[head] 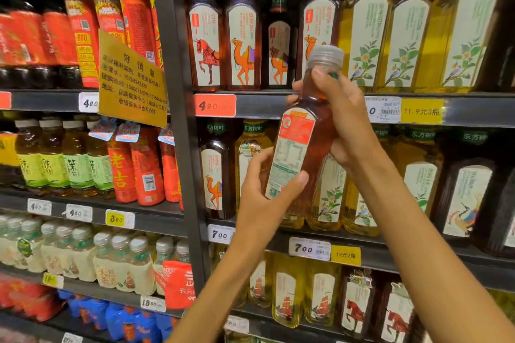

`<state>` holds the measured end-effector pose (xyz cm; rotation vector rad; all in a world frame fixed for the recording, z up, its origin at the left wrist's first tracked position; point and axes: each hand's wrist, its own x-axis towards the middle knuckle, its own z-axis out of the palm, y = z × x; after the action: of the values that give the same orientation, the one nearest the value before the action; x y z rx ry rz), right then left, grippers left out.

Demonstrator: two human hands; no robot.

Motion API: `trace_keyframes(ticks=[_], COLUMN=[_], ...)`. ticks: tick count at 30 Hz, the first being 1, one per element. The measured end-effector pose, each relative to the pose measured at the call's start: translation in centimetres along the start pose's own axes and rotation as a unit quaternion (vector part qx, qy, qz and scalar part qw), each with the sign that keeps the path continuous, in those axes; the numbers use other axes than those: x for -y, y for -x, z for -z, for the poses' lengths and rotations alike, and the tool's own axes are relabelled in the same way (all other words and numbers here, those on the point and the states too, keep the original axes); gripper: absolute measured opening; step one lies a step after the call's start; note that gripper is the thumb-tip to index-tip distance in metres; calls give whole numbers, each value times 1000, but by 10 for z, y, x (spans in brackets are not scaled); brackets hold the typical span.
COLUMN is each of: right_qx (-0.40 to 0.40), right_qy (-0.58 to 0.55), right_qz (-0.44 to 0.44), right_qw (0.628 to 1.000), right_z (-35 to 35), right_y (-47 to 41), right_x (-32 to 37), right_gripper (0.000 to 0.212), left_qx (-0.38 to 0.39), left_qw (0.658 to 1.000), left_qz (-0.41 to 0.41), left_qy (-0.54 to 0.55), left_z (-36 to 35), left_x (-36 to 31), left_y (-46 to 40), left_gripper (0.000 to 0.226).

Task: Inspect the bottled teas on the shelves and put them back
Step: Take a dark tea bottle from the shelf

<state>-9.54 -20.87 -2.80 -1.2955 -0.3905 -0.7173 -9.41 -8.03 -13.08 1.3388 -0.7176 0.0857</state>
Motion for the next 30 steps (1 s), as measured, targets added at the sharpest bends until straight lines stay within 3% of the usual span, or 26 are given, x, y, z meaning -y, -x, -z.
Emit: trace_keyframes(ticks=[4,11,15,17,20,23,30], right_qx=[29,36,-5,-59,-129,-147,-23], right_qy=[-34,25,61,97,161,233,320], right_qz=[30,92,137,160,186,193,125], right_qw=[999,995,989,981,961,942,939], right_z=[-5,-29,-41,-48,-60,-65,-58], right_y=[-15,-53,-76,-86,-98,-108,-123], right_x=[14,49,67,71,70,67,76], right_gripper=[24,13,11,26,44,50,46], left_qx=[34,-31,-63,-57,-50,-22,29], left_qw=[999,988,968,960,946,955,971], left_qz=[-22,-137,-216,-233,-237,-201,-167], left_qy=[-13,-59,-114,-148,-214,-218,-167], left_z=[3,0,6,6,3,6,27], left_x=[-12,-44,-66,-66,-62,-59,-52], left_y=[-17,-61,-91,-103,-121,-138,-153], left_gripper=[62,37,59,71,79,75,62])
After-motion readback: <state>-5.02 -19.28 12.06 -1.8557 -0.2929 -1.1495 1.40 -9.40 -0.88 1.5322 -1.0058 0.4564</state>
